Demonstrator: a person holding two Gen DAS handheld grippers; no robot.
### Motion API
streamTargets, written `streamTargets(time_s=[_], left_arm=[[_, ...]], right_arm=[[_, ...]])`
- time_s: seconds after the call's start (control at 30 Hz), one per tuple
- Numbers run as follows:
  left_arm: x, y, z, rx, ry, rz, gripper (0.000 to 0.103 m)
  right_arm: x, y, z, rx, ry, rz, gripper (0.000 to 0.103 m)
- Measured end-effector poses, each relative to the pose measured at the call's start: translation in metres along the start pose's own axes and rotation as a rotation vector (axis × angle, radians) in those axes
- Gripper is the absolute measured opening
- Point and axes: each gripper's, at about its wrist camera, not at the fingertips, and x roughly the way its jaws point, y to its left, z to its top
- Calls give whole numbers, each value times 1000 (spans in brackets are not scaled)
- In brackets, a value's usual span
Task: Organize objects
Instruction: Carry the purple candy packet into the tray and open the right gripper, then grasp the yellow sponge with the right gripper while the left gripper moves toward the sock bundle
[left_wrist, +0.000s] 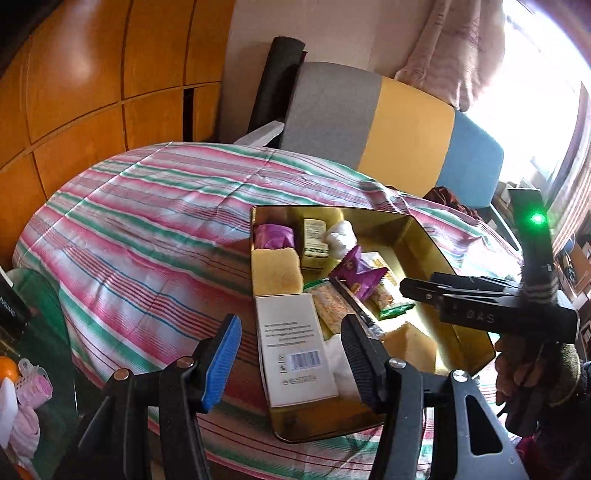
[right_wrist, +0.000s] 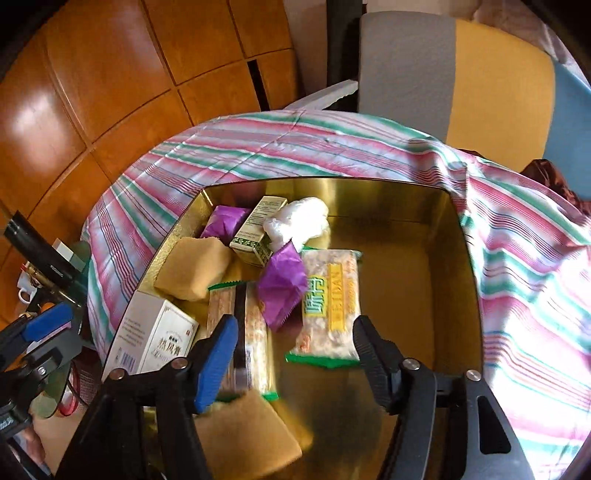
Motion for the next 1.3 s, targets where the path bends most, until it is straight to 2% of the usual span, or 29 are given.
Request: streamTargets(time_s=[0.33,0.63,0.83,0.9,1.03,1.07,1.3], left_arm=[[-7,-36,1,85,-7,-32,57],[-10,-80,-1,179,0,-77,57],[-7,-116,-4,260,12,-121,57],[-5,-129,-6,290,16,-141,57],[-1,-154,-10,345,30,-177,58],[0,-160,-11,360,35,-186,58],[5,-193,-20,424,55,-241,58]], right_arm=[[-65,-42,-31,96,-95,-36,76],[-119,-124,-80,258,-116,-152,79],[-160,-194,-123,421,-100,-261,85],[-174,-215,-135,467,-94,-290,92],[-205,-253,-157,537,-70,-363,100],[-211,-260,-160,546,-61,-374,103],[-230,-294,-176,523,59,-410,103]])
